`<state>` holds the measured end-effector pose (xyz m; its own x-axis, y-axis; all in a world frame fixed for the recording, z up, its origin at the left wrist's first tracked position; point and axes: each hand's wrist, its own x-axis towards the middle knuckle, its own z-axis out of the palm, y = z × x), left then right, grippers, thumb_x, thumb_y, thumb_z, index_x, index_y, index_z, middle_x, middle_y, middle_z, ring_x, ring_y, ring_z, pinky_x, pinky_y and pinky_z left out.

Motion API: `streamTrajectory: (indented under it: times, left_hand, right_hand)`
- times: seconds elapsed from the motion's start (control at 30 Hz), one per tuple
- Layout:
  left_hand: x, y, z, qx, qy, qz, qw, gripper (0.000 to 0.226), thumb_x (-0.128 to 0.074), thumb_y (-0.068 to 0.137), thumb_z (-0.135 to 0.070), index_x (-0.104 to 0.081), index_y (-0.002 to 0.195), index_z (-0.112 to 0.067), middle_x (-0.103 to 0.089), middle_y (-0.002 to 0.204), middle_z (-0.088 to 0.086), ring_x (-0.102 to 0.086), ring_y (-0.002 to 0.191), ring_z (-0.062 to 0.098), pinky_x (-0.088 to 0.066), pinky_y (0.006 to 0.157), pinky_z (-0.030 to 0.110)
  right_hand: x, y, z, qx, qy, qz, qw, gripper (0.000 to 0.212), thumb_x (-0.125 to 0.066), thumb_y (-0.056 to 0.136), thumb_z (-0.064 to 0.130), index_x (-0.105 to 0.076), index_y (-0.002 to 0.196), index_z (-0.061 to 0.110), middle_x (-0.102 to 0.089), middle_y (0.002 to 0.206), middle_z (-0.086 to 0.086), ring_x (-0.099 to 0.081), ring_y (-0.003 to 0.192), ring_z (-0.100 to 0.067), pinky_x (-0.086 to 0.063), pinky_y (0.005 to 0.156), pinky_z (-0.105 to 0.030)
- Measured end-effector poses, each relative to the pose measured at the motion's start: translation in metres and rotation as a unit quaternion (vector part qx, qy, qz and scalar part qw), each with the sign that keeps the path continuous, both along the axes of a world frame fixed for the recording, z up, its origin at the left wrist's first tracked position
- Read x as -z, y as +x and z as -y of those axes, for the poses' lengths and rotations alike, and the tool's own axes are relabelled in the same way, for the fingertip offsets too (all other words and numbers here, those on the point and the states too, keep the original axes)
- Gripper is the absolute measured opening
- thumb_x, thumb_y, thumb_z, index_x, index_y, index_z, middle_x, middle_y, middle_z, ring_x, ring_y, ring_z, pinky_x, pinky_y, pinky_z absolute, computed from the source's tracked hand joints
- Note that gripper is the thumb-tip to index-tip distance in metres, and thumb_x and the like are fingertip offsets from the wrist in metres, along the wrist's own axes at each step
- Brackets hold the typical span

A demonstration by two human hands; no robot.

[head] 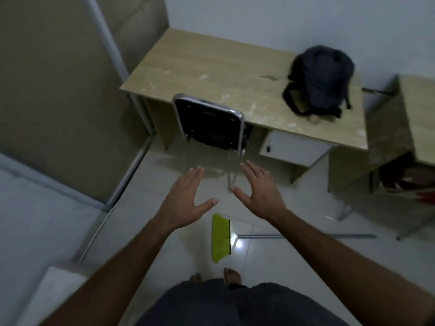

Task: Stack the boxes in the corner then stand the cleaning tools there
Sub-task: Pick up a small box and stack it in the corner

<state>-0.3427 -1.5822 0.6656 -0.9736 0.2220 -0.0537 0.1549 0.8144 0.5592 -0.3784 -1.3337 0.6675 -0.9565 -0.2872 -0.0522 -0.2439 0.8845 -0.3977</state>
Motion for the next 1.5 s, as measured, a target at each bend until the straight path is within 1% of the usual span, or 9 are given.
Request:
streamTrajectory:
  times: [0.1,0.2,0.4,0.57,0.77,0.87,1.1,1.3,1.5]
  left_hand:
    - [-0.007,-0.018,-0.019,0.064,0.001,-0.003,0.998,0.096,-0.052,0.088,-0.072,-0.013,0.16,-0.024,-0.013,0.167,-0.006,-0.007,0.154,0.011,-0.005,0.123,0.032]
    - [-0.012,-0.031,-0.041,0.127,0.003,-0.006,0.992,0.095,-0.056,0.088,-0.07,-0.015,0.16,-0.024,-0.014,0.167,-0.007,-0.007,0.154,0.01,-0.008,0.125,0.034]
    - [-0.015,-0.046,-0.108,0.256,0.0,-0.004,0.967,0.096,-0.056,0.086,-0.07,-0.017,0.16,-0.024,-0.016,0.167,-0.007,-0.008,0.153,0.009,-0.004,0.123,0.031]
    - [-0.015,-0.048,-0.19,0.357,-0.018,0.006,0.934,0.096,-0.058,0.087,-0.069,-0.019,0.16,-0.021,-0.018,0.166,-0.003,-0.011,0.153,0.012,-0.008,0.125,0.037]
    - [-0.017,-0.032,-0.309,0.466,-0.029,0.009,0.884,0.094,-0.059,0.088,-0.066,-0.018,0.16,-0.02,-0.018,0.166,-0.002,-0.01,0.153,0.012,-0.008,0.124,0.033]
    - [-0.015,-0.014,-0.375,0.516,-0.035,0.016,0.856,0.094,-0.058,0.088,-0.067,-0.017,0.16,-0.022,-0.019,0.166,-0.002,-0.012,0.153,0.015,-0.017,0.124,0.039]
    - [-0.006,0.049,-0.517,0.638,-0.055,0.015,0.768,0.095,-0.053,0.087,-0.073,-0.015,0.16,-0.027,-0.016,0.167,-0.005,-0.015,0.153,0.017,-0.02,0.123,0.041]
    - [-0.001,0.096,-0.616,0.743,-0.072,0.018,0.665,0.095,-0.051,0.087,-0.075,-0.014,0.16,-0.028,-0.015,0.167,-0.005,-0.016,0.153,0.017,-0.021,0.123,0.043]
    - [0.006,0.125,-0.712,0.832,-0.07,0.024,0.55,0.096,-0.051,0.086,-0.075,-0.017,0.16,-0.024,-0.017,0.167,-0.002,-0.016,0.153,0.018,-0.021,0.123,0.043]
  right_hand:
    - [-0.003,0.018,-0.025,0.075,-0.005,-0.006,0.997,0.075,-0.048,0.095,0.065,-0.037,0.154,0.019,-0.034,0.161,-0.009,-0.035,0.143,-0.031,-0.029,0.117,-0.051]
    - [-0.002,0.04,-0.047,0.142,-0.006,-0.006,0.99,0.075,-0.049,0.096,0.065,-0.038,0.153,0.018,-0.037,0.159,-0.009,-0.038,0.142,-0.03,-0.032,0.116,-0.05]
    - [0.001,0.087,-0.098,0.271,-0.023,-0.016,0.962,0.074,-0.05,0.096,0.063,-0.04,0.152,0.016,-0.039,0.158,-0.012,-0.04,0.141,-0.03,-0.031,0.116,-0.047]
    - [0.008,0.132,-0.16,0.378,-0.033,-0.025,0.925,0.073,-0.05,0.096,0.063,-0.04,0.152,0.016,-0.039,0.158,-0.011,-0.04,0.141,-0.029,-0.032,0.116,-0.047]
    - [0.017,0.197,-0.243,0.493,-0.052,-0.032,0.868,0.071,-0.053,0.094,0.062,-0.048,0.146,0.013,-0.047,0.151,-0.014,-0.048,0.133,-0.032,-0.039,0.111,-0.05]
    - [0.02,0.232,-0.283,0.543,-0.05,-0.022,0.838,0.071,-0.053,0.095,0.061,-0.048,0.146,0.012,-0.046,0.152,-0.014,-0.047,0.134,-0.032,-0.038,0.112,-0.048]
    - [0.027,0.318,-0.351,0.658,-0.05,-0.01,0.751,0.077,-0.045,0.093,0.066,-0.043,0.151,0.015,-0.04,0.157,-0.012,-0.042,0.139,-0.03,-0.033,0.116,-0.047]
    - [0.025,0.379,-0.378,0.766,-0.051,-0.013,0.641,0.075,-0.046,0.095,0.068,-0.041,0.151,0.018,-0.039,0.158,-0.009,-0.041,0.141,-0.029,-0.033,0.116,-0.047]
    - [0.025,0.41,-0.395,0.859,-0.053,-0.024,0.508,0.076,-0.048,0.091,0.066,-0.051,0.144,0.012,-0.049,0.15,-0.015,-0.049,0.135,-0.033,-0.039,0.111,-0.048]
